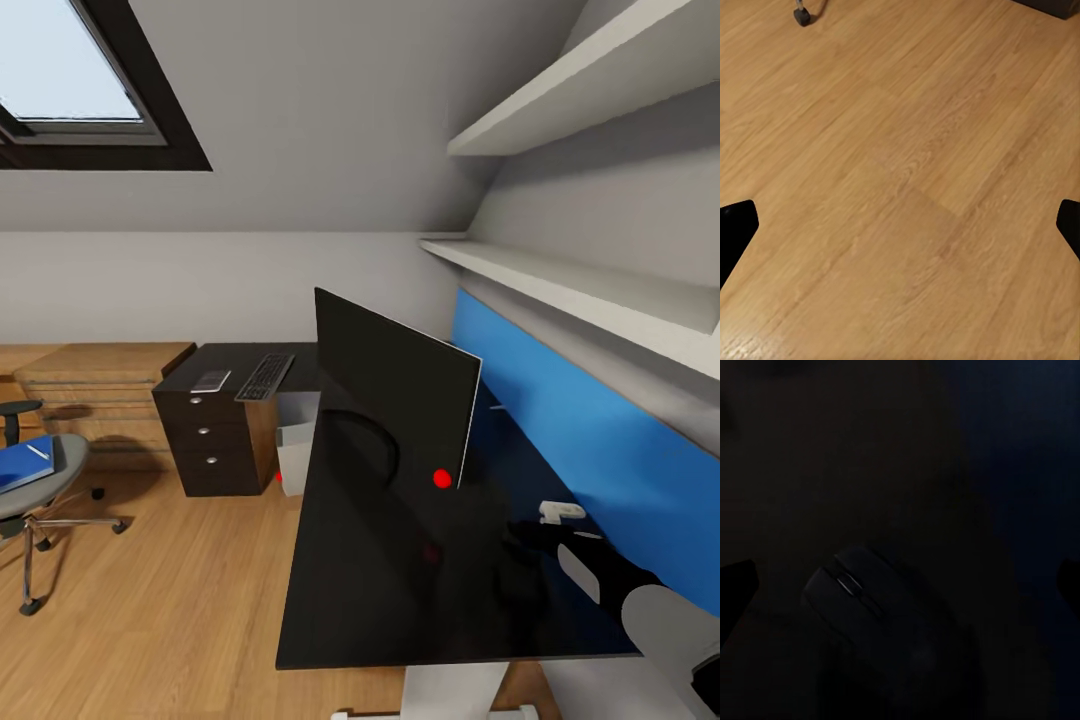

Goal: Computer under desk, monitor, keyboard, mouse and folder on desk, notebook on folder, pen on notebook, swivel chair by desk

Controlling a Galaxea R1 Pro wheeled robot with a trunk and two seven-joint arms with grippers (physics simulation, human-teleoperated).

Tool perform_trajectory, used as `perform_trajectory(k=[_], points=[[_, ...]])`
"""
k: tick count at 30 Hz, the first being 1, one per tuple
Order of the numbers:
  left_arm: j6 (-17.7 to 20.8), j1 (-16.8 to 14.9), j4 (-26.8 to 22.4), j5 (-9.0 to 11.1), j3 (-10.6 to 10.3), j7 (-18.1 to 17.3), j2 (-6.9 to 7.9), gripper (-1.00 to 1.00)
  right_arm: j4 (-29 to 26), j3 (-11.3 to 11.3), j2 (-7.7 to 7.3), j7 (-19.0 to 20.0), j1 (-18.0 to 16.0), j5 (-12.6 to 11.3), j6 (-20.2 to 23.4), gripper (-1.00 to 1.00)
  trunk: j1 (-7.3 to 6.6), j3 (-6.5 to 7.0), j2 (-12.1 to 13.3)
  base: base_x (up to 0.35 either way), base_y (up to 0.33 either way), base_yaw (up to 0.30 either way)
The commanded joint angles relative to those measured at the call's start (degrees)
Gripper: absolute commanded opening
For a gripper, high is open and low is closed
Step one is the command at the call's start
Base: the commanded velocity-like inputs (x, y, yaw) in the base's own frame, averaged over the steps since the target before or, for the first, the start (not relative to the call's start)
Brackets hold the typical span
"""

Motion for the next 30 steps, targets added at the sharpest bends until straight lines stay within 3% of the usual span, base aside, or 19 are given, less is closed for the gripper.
perform_trajectory(k=[1, 30], points=[[-0.1, 0.0, 0.0, 0.2, -0.5, 0.5, 0.05, 1.00, -0.1, 0.2, -0.04, 0.1, 0.0, -0.2, 0.3, 1.00, 0.00, -0.07, 0.0, 0.000, 0.000, 0.000], [-0.2, -0.1, 0.0, 0.2, -0.5, 0.5, -0.01, 1.00, -0.6, 0.6, 0.81, 0.1, 0.0, 0.3, 1.4, 1.00, 0.00, -0.07, 0.0, 0.000, 0.000, 0.000]])
